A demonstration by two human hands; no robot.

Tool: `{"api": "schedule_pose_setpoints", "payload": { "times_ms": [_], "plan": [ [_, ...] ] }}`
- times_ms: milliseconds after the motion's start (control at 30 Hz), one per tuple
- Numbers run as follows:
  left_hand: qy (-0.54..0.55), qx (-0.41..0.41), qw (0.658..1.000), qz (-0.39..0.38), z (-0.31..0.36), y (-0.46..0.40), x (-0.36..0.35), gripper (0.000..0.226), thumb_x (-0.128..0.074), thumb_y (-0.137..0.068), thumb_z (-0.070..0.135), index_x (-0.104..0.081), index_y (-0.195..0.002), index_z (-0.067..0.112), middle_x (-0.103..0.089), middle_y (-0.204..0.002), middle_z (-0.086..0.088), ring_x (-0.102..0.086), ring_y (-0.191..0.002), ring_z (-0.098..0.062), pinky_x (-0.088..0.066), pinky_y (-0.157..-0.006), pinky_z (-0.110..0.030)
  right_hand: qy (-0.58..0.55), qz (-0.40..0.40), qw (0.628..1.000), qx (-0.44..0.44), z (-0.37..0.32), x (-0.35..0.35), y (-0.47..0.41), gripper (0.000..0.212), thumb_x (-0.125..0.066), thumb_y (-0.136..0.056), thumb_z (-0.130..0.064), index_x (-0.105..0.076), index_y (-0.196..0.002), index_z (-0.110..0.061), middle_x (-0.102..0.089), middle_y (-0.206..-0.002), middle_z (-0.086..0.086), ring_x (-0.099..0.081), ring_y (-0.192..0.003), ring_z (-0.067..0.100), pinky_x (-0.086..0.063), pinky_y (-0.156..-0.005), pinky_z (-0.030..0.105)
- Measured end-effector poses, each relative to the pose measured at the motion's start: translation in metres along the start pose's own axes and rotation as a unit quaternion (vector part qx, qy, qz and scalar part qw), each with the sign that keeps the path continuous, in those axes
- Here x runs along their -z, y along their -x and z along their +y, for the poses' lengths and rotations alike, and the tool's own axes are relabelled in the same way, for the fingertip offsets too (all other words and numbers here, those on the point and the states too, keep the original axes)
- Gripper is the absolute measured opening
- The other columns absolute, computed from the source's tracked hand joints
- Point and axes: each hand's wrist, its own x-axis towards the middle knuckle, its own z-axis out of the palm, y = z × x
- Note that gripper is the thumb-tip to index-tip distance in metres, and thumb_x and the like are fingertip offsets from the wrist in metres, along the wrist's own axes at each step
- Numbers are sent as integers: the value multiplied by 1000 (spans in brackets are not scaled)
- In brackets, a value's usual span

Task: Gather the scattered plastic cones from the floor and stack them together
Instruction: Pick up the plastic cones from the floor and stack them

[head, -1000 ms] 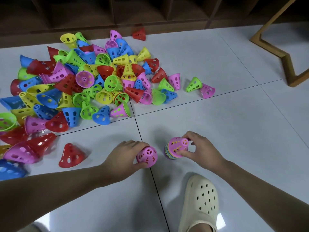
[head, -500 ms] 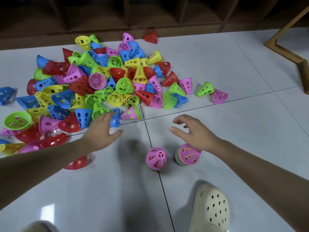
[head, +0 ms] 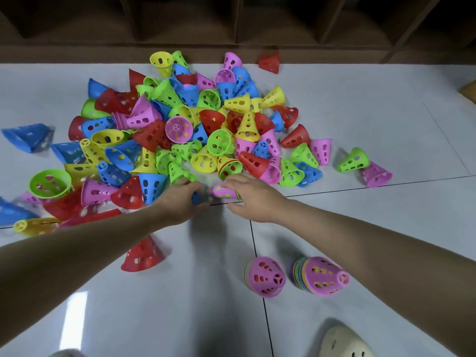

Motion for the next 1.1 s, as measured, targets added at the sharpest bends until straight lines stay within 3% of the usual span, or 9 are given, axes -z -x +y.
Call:
{"api": "schedule_pose_setpoints", "payload": {
  "times_ms": [133, 267, 333, 400, 500, 667, 800, 900, 1100],
  "plan": [
    [-30, 18, 999, -6, -7, -4, -3, 44, -72, -81, 17, -45, -117, 21, -49, -114, -5, -53, -103, -29, -41, -78, -32, 78, -64, 994, -30, 9, -4, -34, 66, -61, -93, -40, -39, -150, -17, -42, -151, 5, -36, -140, 26, -32, -113, 38],
    [-86, 49, 995, 2, -19, -2, -4, 53, -65, -89, 31, -40, -131, 12, -55, -120, -12, -55, -106, -32, -46, -85, -40, 93, -56, 988, -114, 15, -19, -40, 54, -67, -86, -46, -54, -130, -18, -58, -131, 6, -50, -125, 29, -37, -94, 38],
    [-114, 61, 992, -6, -25, -1, -3, 49, -60, -92, 37, -43, -128, 8, -54, -121, -13, -53, -112, -33, -44, -92, -42, 82, -57, 984, -146, 18, -27, -36, 45, -70, -81, -48, -59, -111, -16, -64, -113, 4, -56, -110, 28, -35, -82, 36],
    [-107, 67, 992, -21, -29, 1, -3, 41, -60, -93, 40, -48, -118, 9, -56, -116, -12, -53, -104, -30, -45, -88, -41, 57, -56, 984, -161, 22, -31, -29, 47, -72, -77, -49, -60, -109, -18, -64, -107, 3, -56, -104, 27, -37, -83, 36],
    [-73, 46, 996, -15, -32, 4, -5, 32, -63, -91, 44, -49, -102, 18, -58, -102, -7, -52, -87, -23, -45, -73, -36, -54, -29, 981, -182, 25, -33, -19, 50, -76, -72, -49, -61, -112, -24, -63, -103, 0, -57, -98, 24, -42, -79, 32],
    [34, -34, 998, 38, -29, 15, 0, 42, -74, -86, 42, -59, -121, 25, -62, -101, 2, -59, -90, -20, -52, -81, -39, -220, 54, 952, -204, 22, -26, -1, 53, -78, -64, -49, -57, -108, -28, -63, -104, -7, -62, -95, 18, -53, -83, 36],
    [100, -85, 989, 64, -13, 24, 12, 29, -77, -86, 30, -57, -106, 33, -61, -96, 9, -58, -89, -17, -53, -80, -40, -269, 115, 939, -184, 16, -13, 10, 45, -84, -76, -30, -55, -110, -20, -62, -96, -10, -61, -90, 15, -50, -80, 31],
    [154, -68, 982, 86, 6, 34, 20, 32, -77, -86, 30, -57, -112, 29, -63, -106, 10, -60, -96, -12, -47, -76, -22, -314, 143, 919, -194, 12, -2, 19, 45, -84, -77, -29, -55, -110, -19, -62, -97, -14, -60, -87, 5, -49, -82, 25],
    [253, -80, 960, 92, 49, 75, 18, 35, -77, -86, 33, -57, -115, 30, -66, -107, 14, -59, -104, -2, -49, -82, -22, -374, 190, 888, -189, 6, 23, 63, 43, -84, -78, -25, -56, -109, -14, -69, -101, 0, -64, -86, 10, -51, -86, 28]
  ]
}}
